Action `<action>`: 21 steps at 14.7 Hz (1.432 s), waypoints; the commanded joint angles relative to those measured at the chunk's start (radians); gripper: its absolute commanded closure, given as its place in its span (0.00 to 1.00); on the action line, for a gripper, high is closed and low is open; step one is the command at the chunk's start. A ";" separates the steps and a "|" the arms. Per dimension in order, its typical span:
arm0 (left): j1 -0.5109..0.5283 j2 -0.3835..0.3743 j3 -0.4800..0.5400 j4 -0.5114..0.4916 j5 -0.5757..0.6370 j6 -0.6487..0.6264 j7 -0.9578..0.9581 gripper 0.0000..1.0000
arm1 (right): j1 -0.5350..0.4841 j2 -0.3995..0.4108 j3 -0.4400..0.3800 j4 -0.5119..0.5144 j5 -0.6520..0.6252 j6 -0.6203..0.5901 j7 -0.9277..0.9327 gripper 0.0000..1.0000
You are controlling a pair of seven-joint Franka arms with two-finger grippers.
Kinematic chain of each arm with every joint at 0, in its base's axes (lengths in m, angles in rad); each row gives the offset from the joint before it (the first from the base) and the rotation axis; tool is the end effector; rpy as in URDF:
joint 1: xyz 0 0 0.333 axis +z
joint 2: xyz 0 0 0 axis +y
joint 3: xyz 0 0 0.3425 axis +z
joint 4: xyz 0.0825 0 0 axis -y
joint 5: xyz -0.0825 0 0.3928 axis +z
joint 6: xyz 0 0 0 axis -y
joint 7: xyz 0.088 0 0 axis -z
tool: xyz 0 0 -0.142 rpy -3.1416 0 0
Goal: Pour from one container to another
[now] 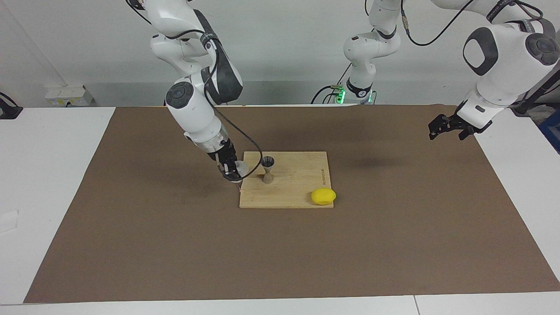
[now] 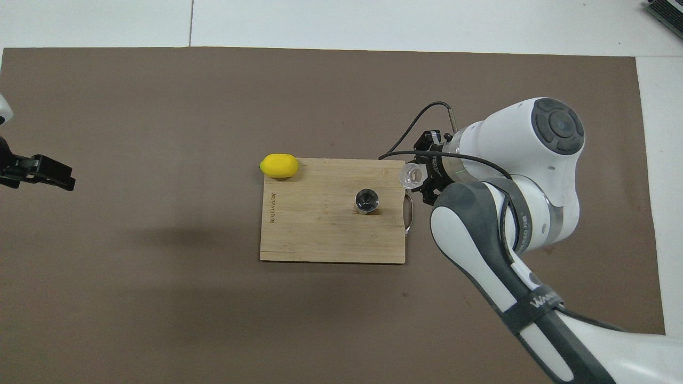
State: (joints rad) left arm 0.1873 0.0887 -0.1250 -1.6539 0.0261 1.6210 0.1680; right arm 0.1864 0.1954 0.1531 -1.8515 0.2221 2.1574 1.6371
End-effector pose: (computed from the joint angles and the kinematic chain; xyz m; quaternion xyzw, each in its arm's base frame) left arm 0.5821 0.0424 0.5297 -0.9967 0.0543 0.0609 0.0004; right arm 0.5980 0.2228 0.4182 -0.7541 0.6450 0.0616 0.1068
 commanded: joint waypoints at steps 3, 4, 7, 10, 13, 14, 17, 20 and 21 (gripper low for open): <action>-0.028 0.097 0.002 0.123 -0.005 -0.055 -0.015 0.00 | 0.071 -0.070 -0.001 -0.002 -0.131 -0.050 0.075 0.87; -0.035 0.101 0.004 0.126 -0.008 -0.053 -0.013 0.00 | 0.085 -0.073 0.002 -0.003 -0.174 -0.056 0.092 0.87; -0.113 0.098 0.059 0.117 -0.008 -0.056 -0.007 0.00 | 0.116 -0.080 0.002 -0.011 -0.216 -0.056 0.119 0.86; -0.231 0.088 0.218 0.102 -0.009 -0.099 -0.012 0.00 | 0.140 -0.085 0.003 -0.015 -0.285 -0.051 0.145 0.85; -0.236 0.068 0.229 0.086 -0.009 -0.223 -0.011 0.00 | 0.159 -0.085 0.002 -0.015 -0.358 -0.045 0.181 0.85; -0.238 0.065 0.231 0.082 -0.008 -0.224 -0.011 0.00 | 0.163 -0.085 0.003 -0.015 -0.386 -0.044 0.190 0.84; -0.239 0.028 0.219 0.021 -0.008 -0.208 -0.013 0.00 | 0.195 -0.074 0.005 -0.017 -0.461 -0.034 0.219 0.85; -0.241 -0.012 0.217 -0.035 -0.009 -0.172 -0.013 0.00 | 0.202 -0.065 0.006 -0.015 -0.517 -0.031 0.242 0.85; -0.239 -0.020 0.217 -0.046 -0.009 -0.167 -0.013 0.00 | 0.212 -0.063 0.005 -0.017 -0.521 -0.022 0.242 0.85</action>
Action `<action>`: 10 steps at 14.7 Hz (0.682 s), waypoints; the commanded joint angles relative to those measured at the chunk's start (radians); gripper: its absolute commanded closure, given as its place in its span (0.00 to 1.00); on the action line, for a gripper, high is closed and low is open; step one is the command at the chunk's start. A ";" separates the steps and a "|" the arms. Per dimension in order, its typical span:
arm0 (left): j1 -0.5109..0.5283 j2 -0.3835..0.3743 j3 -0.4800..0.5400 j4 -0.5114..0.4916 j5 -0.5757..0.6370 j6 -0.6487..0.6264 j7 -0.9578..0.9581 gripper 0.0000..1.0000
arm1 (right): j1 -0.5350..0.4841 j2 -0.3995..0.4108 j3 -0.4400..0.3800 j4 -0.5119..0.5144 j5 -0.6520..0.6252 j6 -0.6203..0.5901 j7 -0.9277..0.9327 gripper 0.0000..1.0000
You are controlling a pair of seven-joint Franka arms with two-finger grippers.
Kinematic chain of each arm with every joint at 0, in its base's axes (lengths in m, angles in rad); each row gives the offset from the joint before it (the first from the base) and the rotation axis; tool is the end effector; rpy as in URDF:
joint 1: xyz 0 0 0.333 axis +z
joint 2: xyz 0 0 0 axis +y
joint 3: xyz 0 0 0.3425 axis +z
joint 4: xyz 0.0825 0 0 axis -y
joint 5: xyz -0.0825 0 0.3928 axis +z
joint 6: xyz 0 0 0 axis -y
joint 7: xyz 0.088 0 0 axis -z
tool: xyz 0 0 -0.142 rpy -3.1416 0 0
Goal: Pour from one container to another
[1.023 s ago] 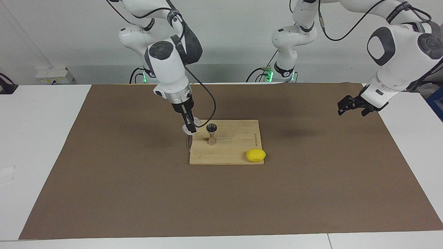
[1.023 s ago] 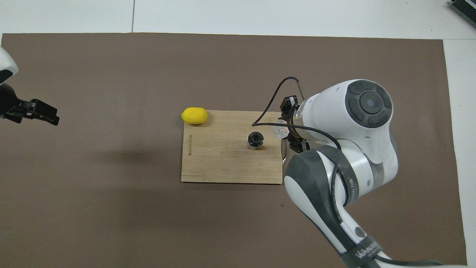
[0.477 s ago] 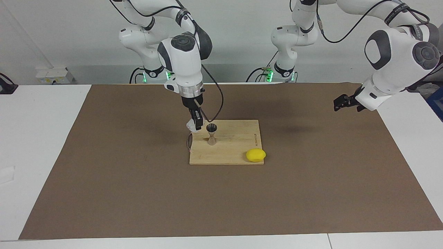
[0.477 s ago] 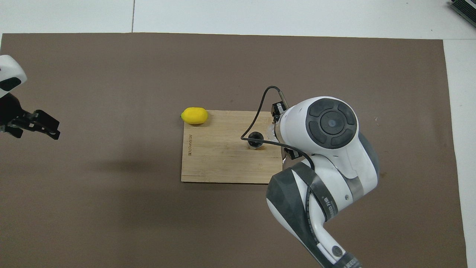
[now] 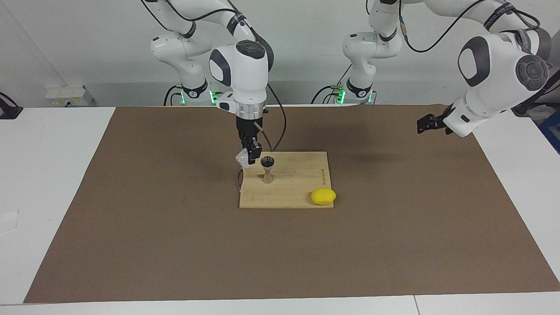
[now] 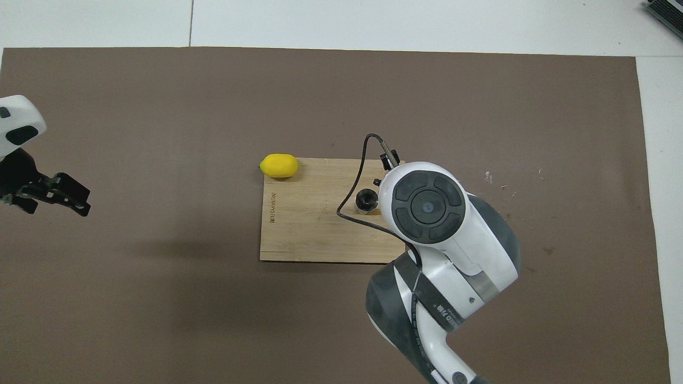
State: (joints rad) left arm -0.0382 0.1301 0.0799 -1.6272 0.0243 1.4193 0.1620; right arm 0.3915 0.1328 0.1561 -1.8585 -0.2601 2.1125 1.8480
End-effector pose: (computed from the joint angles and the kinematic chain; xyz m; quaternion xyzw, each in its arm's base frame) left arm 0.5628 0.0250 0.5073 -0.9839 0.0589 0.1689 0.0001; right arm 0.5453 0.3057 0.4491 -0.8242 0.5532 -0.1200 0.0189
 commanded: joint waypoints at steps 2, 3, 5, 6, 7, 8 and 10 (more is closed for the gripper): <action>-0.014 -0.072 0.012 -0.082 -0.007 0.040 -0.007 0.00 | 0.026 0.008 0.002 -0.011 -0.066 0.024 0.033 0.85; -0.012 -0.076 0.012 -0.094 -0.007 0.040 -0.007 0.00 | 0.029 0.008 0.002 -0.013 -0.079 0.024 0.037 0.85; -0.012 -0.111 0.012 -0.144 -0.007 0.064 -0.007 0.00 | 0.032 0.007 0.002 -0.019 -0.096 0.026 0.037 0.85; -0.012 -0.128 0.012 -0.169 -0.007 0.085 -0.007 0.00 | 0.035 0.005 0.003 -0.025 -0.117 0.024 0.037 0.85; -0.012 -0.133 0.012 -0.177 -0.007 0.092 -0.007 0.00 | 0.052 0.008 0.002 -0.031 -0.145 0.024 0.037 0.85; -0.012 -0.133 0.012 -0.177 -0.007 0.096 -0.009 0.00 | 0.056 0.010 0.002 -0.033 -0.163 0.024 0.037 0.85; 0.001 -0.133 0.003 -0.171 -0.007 0.113 -0.009 0.00 | 0.058 0.008 0.002 -0.036 -0.182 0.024 0.037 0.85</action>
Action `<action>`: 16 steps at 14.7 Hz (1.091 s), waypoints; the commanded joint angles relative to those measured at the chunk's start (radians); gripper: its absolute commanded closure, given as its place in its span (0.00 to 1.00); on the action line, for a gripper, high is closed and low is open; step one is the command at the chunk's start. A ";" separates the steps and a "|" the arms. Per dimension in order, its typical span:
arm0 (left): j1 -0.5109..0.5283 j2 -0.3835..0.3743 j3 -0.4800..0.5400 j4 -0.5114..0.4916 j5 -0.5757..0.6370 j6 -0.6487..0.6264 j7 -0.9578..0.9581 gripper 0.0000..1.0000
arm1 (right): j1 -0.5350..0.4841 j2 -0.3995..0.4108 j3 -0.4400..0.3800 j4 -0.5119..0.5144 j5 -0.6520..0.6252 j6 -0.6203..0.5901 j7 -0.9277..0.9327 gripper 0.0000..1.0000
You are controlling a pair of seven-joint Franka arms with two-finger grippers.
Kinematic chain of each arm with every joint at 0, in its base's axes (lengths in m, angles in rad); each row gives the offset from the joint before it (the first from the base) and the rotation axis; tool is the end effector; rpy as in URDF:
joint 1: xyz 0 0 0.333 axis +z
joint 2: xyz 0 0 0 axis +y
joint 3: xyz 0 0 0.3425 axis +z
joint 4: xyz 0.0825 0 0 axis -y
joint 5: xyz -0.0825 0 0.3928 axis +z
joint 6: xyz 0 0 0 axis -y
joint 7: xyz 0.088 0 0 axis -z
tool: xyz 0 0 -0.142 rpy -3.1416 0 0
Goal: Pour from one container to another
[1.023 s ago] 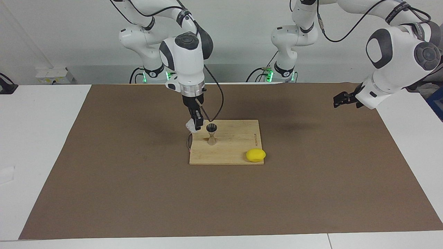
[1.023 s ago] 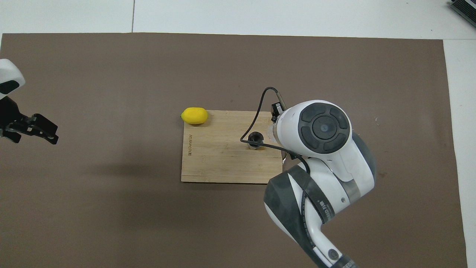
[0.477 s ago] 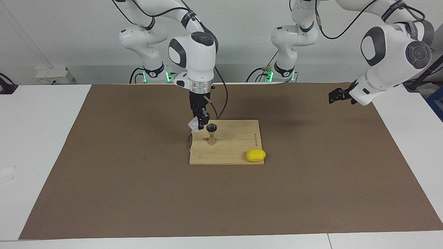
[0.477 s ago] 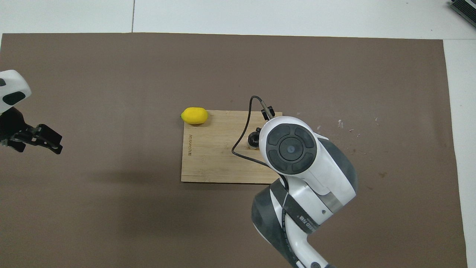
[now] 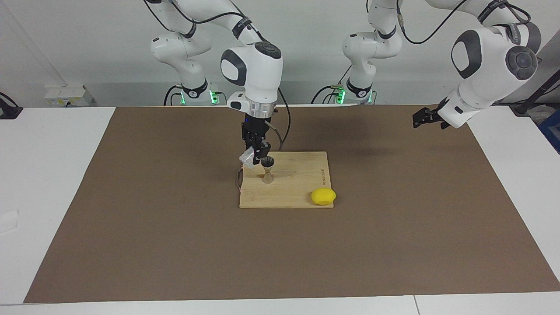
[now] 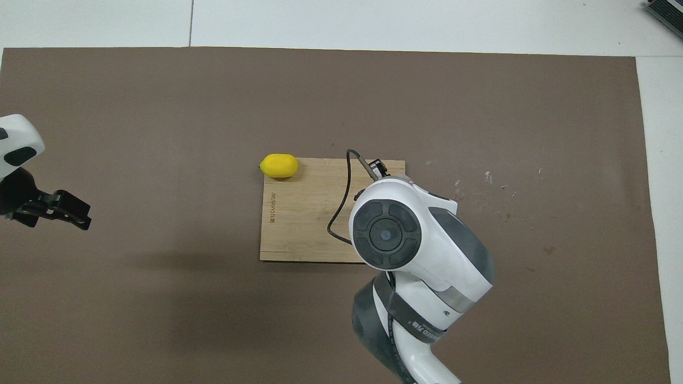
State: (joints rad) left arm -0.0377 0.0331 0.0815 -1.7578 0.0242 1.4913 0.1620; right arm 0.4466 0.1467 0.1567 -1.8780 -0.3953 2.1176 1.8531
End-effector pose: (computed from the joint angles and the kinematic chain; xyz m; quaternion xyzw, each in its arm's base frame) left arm 0.5366 0.0266 0.5058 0.9870 -0.0591 -0.1498 0.0020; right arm 0.5322 0.3273 0.4341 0.8502 -0.4990 0.1678 0.0096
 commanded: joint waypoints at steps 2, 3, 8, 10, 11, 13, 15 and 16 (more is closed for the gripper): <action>0.010 -0.036 -0.008 -0.040 -0.007 0.046 -0.009 0.00 | 0.003 -0.006 0.001 -0.020 -0.069 0.019 0.032 0.85; 0.010 -0.036 -0.012 -0.040 -0.007 0.047 -0.009 0.00 | 0.003 -0.006 0.003 -0.020 -0.071 0.022 0.032 0.85; 0.123 -0.027 -0.120 -0.026 -0.013 0.082 -0.010 0.00 | 0.006 -0.009 0.003 -0.027 -0.103 0.047 0.031 0.86; 0.122 -0.024 -0.123 -0.026 -0.018 0.101 -0.012 0.00 | 0.013 -0.007 0.003 -0.027 -0.106 0.065 0.031 0.86; 0.121 -0.027 -0.124 -0.023 -0.023 0.118 -0.013 0.00 | 0.015 -0.006 0.003 -0.027 -0.112 0.067 0.031 0.86; 0.116 -0.033 -0.123 -0.017 -0.090 0.215 -0.059 0.00 | 0.014 -0.006 0.003 -0.027 -0.114 0.067 0.029 0.86; 0.127 -0.039 -0.121 -0.011 -0.124 0.283 -0.111 0.00 | 0.015 -0.007 0.003 -0.032 -0.114 0.070 0.028 0.86; 0.130 -0.039 -0.121 -0.011 -0.124 0.297 -0.133 0.00 | 0.014 -0.007 0.003 -0.032 -0.114 0.070 0.028 0.86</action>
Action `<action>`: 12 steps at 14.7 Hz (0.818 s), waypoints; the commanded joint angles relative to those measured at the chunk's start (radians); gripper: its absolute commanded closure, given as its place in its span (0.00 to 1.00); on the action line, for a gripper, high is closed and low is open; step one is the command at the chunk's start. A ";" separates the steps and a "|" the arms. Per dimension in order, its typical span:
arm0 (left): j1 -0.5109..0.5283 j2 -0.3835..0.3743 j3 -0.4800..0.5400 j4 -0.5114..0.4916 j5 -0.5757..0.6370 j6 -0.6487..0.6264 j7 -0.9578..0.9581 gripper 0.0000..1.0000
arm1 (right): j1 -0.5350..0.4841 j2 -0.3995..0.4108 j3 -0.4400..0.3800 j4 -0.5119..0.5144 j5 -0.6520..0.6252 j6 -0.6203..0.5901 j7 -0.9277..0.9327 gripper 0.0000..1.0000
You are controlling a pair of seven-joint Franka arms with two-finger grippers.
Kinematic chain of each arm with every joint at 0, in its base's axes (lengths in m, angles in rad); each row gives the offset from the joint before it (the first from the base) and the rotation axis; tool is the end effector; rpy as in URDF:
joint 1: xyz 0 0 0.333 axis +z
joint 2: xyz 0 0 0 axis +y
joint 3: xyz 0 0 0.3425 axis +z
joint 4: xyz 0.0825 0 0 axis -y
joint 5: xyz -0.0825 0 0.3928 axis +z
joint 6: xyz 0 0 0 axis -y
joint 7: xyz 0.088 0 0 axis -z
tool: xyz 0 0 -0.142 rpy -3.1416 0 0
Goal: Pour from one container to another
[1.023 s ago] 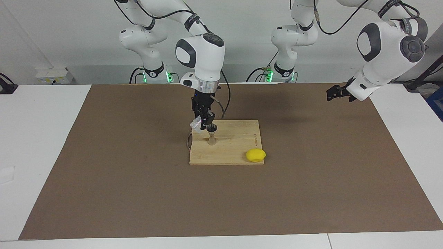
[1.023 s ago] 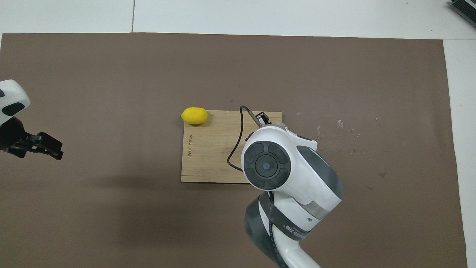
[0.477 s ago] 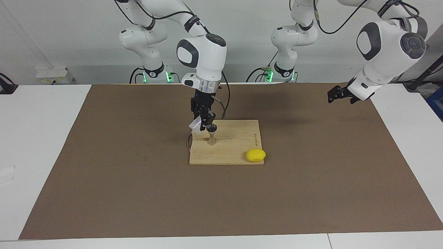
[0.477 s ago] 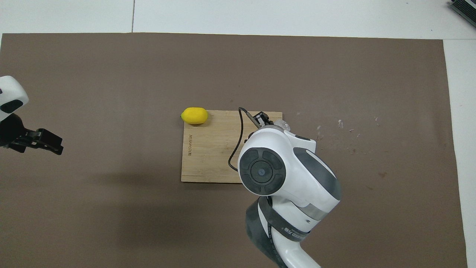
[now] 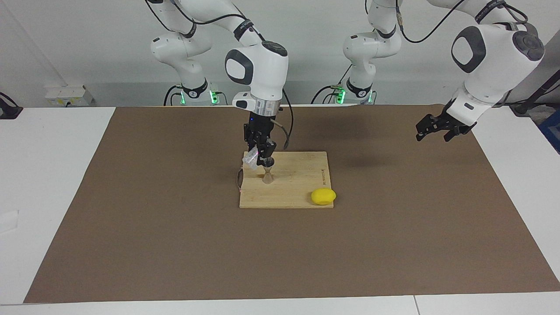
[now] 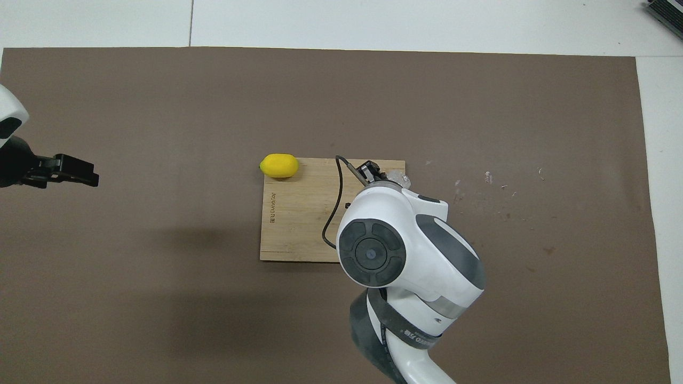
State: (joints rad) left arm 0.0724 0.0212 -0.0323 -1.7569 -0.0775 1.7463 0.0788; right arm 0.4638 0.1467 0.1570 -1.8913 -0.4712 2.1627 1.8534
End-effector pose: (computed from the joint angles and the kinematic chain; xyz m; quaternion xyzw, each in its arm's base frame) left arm 0.5745 0.0135 0.5292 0.9991 -0.0120 -0.0136 0.0393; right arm 0.5306 0.3370 0.4336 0.8610 -0.4674 0.2005 0.0032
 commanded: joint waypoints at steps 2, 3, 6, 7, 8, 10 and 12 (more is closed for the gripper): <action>0.020 -0.027 -0.009 -0.012 -0.022 0.050 -0.060 0.00 | -0.004 -0.003 0.003 -0.008 -0.037 0.010 0.018 0.86; 0.018 -0.027 -0.009 -0.012 -0.022 0.048 -0.056 0.00 | -0.004 -0.001 0.003 -0.005 -0.023 0.009 0.018 0.86; 0.010 -0.026 -0.009 -0.009 -0.019 0.050 -0.050 0.00 | -0.005 0.001 0.004 0.000 0.020 0.003 0.018 0.86; 0.001 -0.027 -0.009 -0.016 -0.018 0.052 -0.045 0.00 | -0.010 0.001 0.004 0.001 0.049 0.005 0.018 0.86; 0.000 -0.026 -0.009 -0.016 -0.013 0.058 -0.044 0.00 | -0.017 0.001 0.004 0.012 0.068 0.003 0.017 0.86; -0.003 -0.020 -0.006 -0.009 -0.013 0.093 -0.045 0.00 | -0.022 0.001 0.004 0.020 0.111 0.002 0.017 0.86; -0.029 -0.021 0.006 -0.012 -0.013 0.094 -0.042 0.00 | -0.024 0.001 0.004 0.021 0.158 0.002 0.017 0.86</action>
State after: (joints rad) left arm 0.0683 0.0088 -0.0406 -1.7571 -0.0853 1.8192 0.0351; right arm 0.4514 0.1467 0.1535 -1.8795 -0.3552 2.1625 1.8535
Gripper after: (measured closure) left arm 0.000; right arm 0.493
